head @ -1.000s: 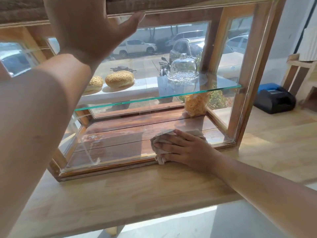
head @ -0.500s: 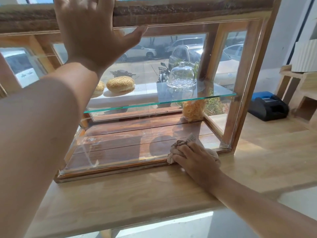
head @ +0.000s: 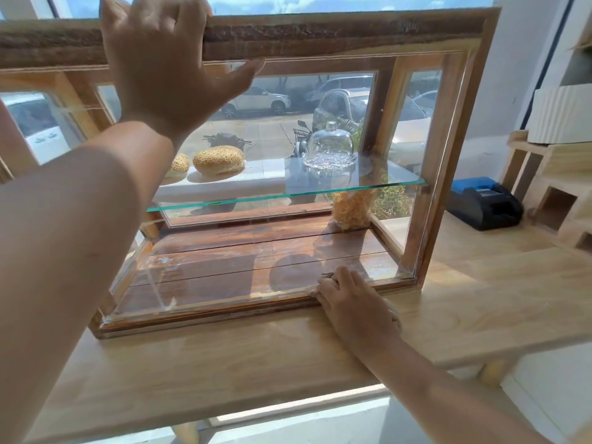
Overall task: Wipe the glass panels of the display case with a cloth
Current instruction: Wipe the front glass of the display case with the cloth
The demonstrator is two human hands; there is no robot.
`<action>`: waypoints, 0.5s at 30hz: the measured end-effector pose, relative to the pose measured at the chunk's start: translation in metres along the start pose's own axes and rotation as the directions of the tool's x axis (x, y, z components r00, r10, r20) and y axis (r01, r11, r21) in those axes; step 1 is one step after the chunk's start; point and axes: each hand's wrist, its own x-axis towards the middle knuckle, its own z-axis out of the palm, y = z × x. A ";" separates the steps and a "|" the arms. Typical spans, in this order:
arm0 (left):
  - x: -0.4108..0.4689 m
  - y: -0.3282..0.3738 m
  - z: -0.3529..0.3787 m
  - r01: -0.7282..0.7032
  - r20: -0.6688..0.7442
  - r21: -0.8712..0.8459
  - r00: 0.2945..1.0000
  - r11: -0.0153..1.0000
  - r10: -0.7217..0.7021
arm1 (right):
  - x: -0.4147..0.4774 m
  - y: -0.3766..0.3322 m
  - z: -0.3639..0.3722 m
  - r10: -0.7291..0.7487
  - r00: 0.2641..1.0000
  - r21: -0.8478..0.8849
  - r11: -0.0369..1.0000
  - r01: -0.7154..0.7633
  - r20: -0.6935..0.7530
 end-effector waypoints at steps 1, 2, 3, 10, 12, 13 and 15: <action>0.001 0.001 0.001 -0.018 -0.014 0.050 1.000 0.999 0.019 | -0.004 0.010 -0.002 0.043 0.999 0.001 0.999 -0.043 -0.003; 0.002 -0.001 0.002 -0.039 -0.029 0.083 0.999 0.996 0.041 | -0.007 0.020 -0.005 0.085 0.996 -0.003 0.996 -0.085 0.003; 0.003 -0.003 0.005 -0.051 -0.051 0.093 0.997 0.994 0.056 | -0.011 0.031 -0.009 0.129 0.992 -0.014 0.992 -0.129 0.007; 0.003 -0.004 0.009 -0.069 -0.077 0.057 0.994 0.996 0.073 | -0.035 0.094 -0.031 0.396 0.918 -0.168 0.906 -0.389 0.009; 0.003 -0.004 0.010 -0.062 -0.083 0.063 0.994 0.996 0.067 | -0.036 0.088 -0.030 0.419 0.908 -0.210 0.888 -0.409 0.003; 0.002 -0.004 0.010 -0.062 -0.086 0.066 0.994 0.996 0.068 | -0.035 0.085 -0.027 0.439 0.899 -0.220 0.876 -0.428 -0.001; 0.003 -0.004 0.011 -0.066 -0.093 0.071 0.993 0.995 0.072 | -0.033 0.078 -0.022 0.476 0.879 -0.189 0.864 -0.468 -0.001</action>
